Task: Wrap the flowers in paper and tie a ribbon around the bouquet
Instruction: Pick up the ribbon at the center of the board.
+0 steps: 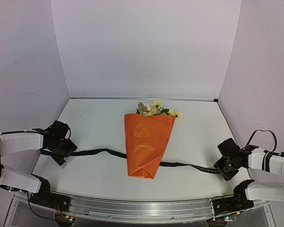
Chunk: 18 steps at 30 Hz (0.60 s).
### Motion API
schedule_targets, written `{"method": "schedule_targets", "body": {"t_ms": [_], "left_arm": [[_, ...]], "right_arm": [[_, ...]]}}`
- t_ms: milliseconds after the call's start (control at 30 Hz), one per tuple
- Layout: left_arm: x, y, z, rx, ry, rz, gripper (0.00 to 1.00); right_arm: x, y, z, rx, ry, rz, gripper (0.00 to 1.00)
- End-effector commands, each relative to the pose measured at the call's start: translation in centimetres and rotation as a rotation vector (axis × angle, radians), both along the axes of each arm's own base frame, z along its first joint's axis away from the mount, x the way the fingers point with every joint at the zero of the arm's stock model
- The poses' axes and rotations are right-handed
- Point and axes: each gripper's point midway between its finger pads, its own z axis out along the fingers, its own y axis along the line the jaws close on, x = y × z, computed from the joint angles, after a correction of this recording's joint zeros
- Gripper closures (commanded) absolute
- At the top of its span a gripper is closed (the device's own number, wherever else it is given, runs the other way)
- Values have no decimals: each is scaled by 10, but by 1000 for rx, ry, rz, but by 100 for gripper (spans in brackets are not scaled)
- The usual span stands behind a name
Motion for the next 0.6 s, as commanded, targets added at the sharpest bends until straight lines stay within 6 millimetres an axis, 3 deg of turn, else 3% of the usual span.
{"method": "schedule_targets", "body": {"t_ms": [0, 233, 433, 567], "left_arm": [[25, -3, -4, -25, -19, 59, 19], [26, 18, -17, 118, 69, 103, 32], [18, 23, -41, 196, 209, 52, 38], [20, 19, -50, 205, 265, 5, 54]], "right_arm": [[0, 5, 0, 18, 16, 26, 51], [2, 6, 3, 24, -5, 42, 54], [2, 0, 4, 7, -51, 24, 54], [2, -3, 4, 5, -72, 15, 54]]}}
